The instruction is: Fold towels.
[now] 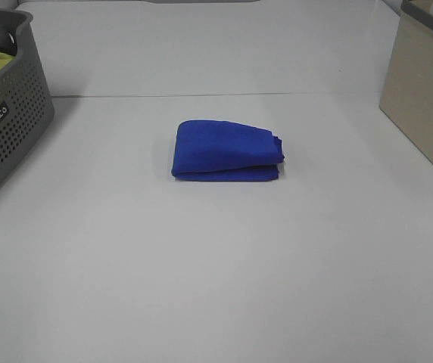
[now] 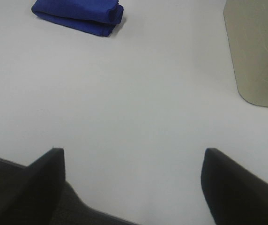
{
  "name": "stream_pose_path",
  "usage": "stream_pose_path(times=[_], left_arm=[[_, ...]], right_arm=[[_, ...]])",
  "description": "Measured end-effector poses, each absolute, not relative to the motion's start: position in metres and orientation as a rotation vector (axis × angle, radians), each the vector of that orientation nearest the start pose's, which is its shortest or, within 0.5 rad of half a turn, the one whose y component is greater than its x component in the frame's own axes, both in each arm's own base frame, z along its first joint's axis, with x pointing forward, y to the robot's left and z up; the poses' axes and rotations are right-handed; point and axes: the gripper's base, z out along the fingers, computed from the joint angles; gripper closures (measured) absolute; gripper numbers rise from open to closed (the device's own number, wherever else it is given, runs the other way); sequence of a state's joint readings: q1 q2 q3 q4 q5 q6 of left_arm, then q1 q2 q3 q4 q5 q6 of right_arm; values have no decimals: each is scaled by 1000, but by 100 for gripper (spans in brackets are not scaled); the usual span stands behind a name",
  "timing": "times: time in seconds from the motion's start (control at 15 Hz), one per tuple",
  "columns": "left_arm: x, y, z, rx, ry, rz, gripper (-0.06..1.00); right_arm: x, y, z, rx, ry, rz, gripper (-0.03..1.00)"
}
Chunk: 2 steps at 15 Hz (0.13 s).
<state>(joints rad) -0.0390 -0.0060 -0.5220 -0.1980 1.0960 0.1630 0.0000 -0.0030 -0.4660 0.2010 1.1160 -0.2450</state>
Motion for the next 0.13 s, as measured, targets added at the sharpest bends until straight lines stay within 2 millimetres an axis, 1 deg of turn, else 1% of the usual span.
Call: stream_pose_path(times=[0.13], left_arm=[[-11, -15, 282, 222, 2027, -159, 38]], right_arm=[[-5, 16, 265, -271, 2097, 99, 19]])
